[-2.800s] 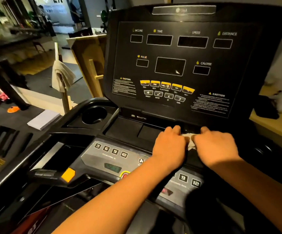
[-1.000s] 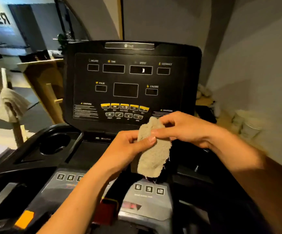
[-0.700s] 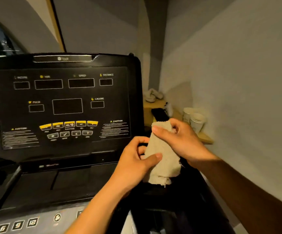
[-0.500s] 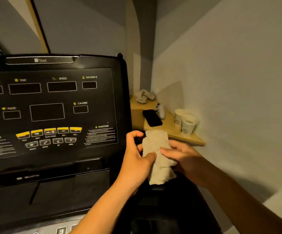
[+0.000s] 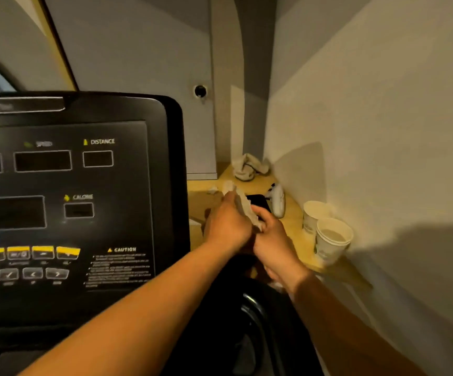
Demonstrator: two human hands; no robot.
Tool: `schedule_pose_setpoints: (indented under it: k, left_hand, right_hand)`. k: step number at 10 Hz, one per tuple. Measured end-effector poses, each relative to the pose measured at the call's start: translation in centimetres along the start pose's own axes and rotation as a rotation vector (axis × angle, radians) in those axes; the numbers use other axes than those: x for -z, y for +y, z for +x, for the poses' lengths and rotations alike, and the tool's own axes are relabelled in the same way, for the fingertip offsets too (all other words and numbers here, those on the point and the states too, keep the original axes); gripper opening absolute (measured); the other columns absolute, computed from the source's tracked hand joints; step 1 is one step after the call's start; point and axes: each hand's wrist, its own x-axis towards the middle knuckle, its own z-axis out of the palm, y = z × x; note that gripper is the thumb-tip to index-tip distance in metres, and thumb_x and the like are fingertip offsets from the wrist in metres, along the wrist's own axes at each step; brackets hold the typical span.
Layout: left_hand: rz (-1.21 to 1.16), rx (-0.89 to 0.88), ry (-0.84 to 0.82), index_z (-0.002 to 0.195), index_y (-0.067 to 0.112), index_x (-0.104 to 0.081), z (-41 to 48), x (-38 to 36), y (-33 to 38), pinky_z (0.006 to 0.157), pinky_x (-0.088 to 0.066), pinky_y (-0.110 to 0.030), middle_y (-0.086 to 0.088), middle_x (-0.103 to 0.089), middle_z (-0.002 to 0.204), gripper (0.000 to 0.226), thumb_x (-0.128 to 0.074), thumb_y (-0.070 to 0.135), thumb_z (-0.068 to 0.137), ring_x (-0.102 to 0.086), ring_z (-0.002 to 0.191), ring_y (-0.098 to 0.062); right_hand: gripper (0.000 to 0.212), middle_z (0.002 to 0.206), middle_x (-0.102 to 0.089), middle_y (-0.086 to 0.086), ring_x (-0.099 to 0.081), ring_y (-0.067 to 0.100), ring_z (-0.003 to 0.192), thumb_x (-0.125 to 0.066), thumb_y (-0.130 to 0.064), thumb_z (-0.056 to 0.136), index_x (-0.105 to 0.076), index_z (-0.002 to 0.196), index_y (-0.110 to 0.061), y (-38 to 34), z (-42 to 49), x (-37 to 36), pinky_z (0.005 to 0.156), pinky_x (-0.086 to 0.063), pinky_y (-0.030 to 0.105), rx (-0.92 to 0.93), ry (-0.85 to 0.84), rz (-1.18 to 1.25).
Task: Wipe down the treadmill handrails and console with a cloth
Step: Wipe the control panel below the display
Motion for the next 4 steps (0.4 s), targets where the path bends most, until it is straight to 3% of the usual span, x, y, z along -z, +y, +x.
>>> schedule_pose_setpoints:
  k: [1,2,3,4]
  left_hand:
    - [-0.029,0.209,0.076,0.135,0.024,-0.046,5.1,-2.0,0.1,0.102,-0.041,-0.051,-0.013,-0.047,0.138,0.047,-0.04,0.031,0.089,-0.046,0.125,-0.038]
    - [-0.054,0.299,0.02,0.144,0.014,-0.037,6.1,-3.8,-0.3,0.111,-0.03,-0.05,-0.017,-0.031,0.15,0.048,-0.04,0.026,0.097,-0.031,0.136,-0.04]
    - [-0.14,0.401,0.042,0.138,0.007,-0.043,6.3,-5.5,-1.9,0.109,-0.035,-0.043,-0.018,-0.042,0.144,0.043,-0.036,0.028,0.101,-0.041,0.132,-0.036]
    - [-0.169,0.47,0.083,0.132,0.008,-0.048,7.0,-6.3,-2.6,0.105,-0.039,-0.041,-0.018,-0.052,0.135,0.042,-0.034,0.032,0.102,-0.049,0.123,-0.034]
  right_hand:
    - [0.021,0.1,-0.066,0.005,-0.062,0.018,0.093,-0.046,-0.02,0.099,-0.06,0.115,-0.019,1.8,7.8,-0.3,0.072,-0.054,0.032,0.034,-0.012,-0.203]
    - [0.026,0.096,-0.064,0.002,-0.054,0.002,0.095,-0.039,-0.034,0.101,-0.056,0.111,-0.016,3.1,10.6,-1.3,0.071,-0.051,0.026,-0.042,-0.154,-0.253]
    - [0.031,0.108,-0.057,0.002,-0.057,0.005,0.103,-0.038,-0.028,0.102,-0.047,0.128,-0.014,3.6,12.1,-2.5,0.07,-0.05,0.016,-0.131,-0.072,-0.332]
    - [0.031,0.115,-0.056,0.011,-0.058,0.028,0.109,-0.038,-0.024,0.102,-0.05,0.126,-0.01,2.9,11.2,-1.4,0.084,-0.048,0.027,-0.013,-0.088,-0.66]
